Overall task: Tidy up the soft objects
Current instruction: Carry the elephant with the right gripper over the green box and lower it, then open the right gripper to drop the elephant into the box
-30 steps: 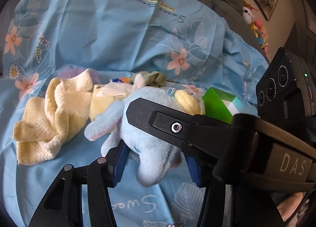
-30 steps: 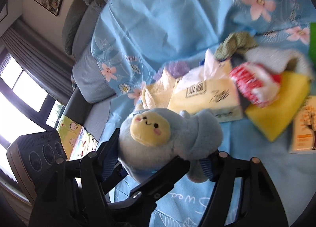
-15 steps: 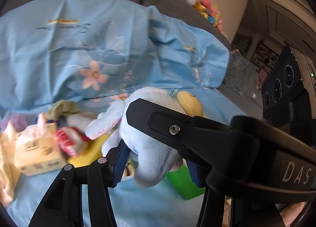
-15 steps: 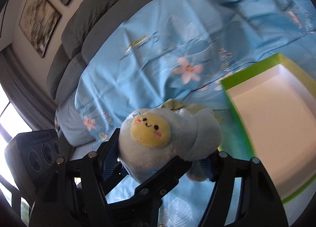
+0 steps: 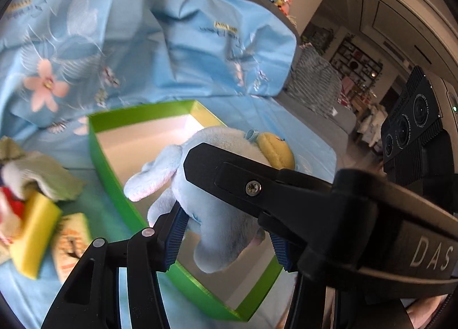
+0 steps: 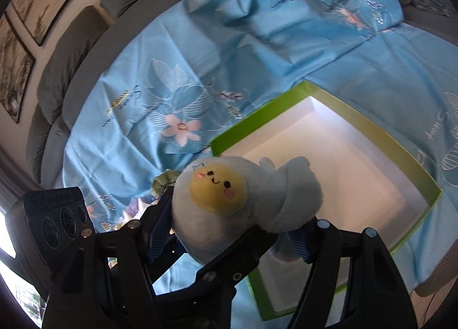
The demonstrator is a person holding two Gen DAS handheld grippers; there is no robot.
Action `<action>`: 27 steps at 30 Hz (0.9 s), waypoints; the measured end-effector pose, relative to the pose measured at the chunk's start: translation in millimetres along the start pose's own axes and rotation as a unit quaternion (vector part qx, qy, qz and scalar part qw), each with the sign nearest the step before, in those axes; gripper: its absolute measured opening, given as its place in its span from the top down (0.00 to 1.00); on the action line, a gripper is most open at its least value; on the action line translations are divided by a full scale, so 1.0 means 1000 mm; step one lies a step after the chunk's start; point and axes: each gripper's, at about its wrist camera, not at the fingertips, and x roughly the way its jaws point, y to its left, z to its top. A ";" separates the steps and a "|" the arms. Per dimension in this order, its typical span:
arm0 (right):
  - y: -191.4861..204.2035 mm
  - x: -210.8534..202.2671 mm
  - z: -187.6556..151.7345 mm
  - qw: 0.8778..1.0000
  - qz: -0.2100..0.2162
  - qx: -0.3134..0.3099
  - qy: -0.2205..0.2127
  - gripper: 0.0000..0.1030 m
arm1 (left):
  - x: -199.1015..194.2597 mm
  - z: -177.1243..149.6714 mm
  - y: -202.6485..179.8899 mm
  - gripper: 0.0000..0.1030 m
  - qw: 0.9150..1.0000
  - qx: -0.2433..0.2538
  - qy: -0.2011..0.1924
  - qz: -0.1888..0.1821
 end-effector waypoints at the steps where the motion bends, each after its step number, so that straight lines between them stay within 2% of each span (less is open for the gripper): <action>1: -0.005 0.001 0.000 1.000 -0.007 0.007 0.004 0.32 | 0.005 -0.001 0.001 0.47 1.000 -0.004 0.006 -0.005; 5: -0.023 0.010 0.003 0.999 -0.028 0.029 0.022 0.30 | 0.022 -0.005 0.002 0.47 0.999 -0.026 0.030 -0.014; 11: -0.037 0.018 0.003 0.997 -0.037 0.055 0.036 0.29 | 0.029 -0.011 0.001 0.47 0.999 -0.028 0.041 0.005; 14: -0.038 0.017 0.003 0.997 -0.045 0.058 0.032 0.15 | 0.026 -0.011 0.002 0.47 0.999 -0.030 0.043 0.010; 16: -0.037 0.014 0.004 0.997 -0.045 0.058 0.025 0.07 | 0.020 -0.010 0.003 0.44 0.998 -0.033 0.043 0.008; 17: -0.037 0.012 0.004 0.997 -0.043 0.057 0.020 0.07 | 0.017 -0.010 0.004 0.42 0.998 -0.034 0.042 0.009; 19: -0.032 0.008 0.005 0.998 -0.042 0.051 0.012 0.00 | 0.007 -0.012 0.007 0.30 0.999 -0.036 0.039 0.013; 23: -0.023 0.000 0.004 0.999 -0.028 0.044 -0.001 0.01 | -0.016 -0.017 0.014 0.28 0.999 -0.038 0.021 0.026; 27: -0.005 -0.002 0.001 1.000 -0.020 0.020 0.000 0.01 | -0.048 -0.025 0.029 0.28 0.996 -0.050 0.007 0.069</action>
